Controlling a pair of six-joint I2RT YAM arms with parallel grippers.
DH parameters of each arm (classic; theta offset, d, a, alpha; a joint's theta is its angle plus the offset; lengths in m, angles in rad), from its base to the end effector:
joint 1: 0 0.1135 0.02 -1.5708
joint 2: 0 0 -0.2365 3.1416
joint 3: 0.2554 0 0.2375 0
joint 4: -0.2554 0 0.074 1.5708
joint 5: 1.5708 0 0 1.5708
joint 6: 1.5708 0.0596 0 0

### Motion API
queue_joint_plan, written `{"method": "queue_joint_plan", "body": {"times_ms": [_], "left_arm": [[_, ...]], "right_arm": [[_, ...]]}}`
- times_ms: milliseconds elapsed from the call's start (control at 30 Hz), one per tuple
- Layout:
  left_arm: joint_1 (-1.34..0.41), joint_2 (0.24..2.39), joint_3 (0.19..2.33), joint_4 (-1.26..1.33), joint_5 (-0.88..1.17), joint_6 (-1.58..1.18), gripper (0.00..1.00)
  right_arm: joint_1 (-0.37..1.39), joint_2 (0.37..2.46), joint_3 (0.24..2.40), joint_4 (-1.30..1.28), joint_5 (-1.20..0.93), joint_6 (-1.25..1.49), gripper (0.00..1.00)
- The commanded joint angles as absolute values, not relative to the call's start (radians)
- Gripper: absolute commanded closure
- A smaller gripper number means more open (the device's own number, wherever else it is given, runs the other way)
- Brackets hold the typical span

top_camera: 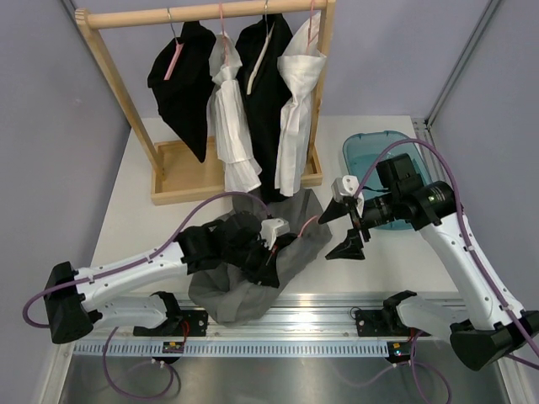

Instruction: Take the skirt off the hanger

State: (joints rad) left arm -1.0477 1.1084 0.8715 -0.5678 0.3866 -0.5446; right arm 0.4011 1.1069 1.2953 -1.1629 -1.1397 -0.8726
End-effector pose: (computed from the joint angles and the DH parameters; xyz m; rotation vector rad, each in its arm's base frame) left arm 0.1012 -0.2205 0.2365 0.8607 2.5107 -1.1242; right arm 0.1485 0.1218 0.3451 -1.5615 1.4245 1.1432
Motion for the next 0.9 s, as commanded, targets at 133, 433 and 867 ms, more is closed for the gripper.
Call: {"method": "queue_joint_plan", "body": {"times_ms": [133, 433, 867], "left_arm": [[-1.074, 1.183, 0.986, -0.541, 0.445, -0.446, 1.00], [-1.074, 1.193, 1.035, -0.560, 0.479, -0.410, 1.00], [-1.075, 1.206, 1.080, -0.600, 0.460, -0.341, 1.00]], "right_arm": [[0.410, 1.063, 1.443, -1.364, -1.011, -1.265, 0.02], [0.411, 1.132, 1.419, -1.307, -1.031, -1.325, 0.12], [0.413, 1.288, 1.588, -1.437, -1.008, -1.428, 0.56]]}}
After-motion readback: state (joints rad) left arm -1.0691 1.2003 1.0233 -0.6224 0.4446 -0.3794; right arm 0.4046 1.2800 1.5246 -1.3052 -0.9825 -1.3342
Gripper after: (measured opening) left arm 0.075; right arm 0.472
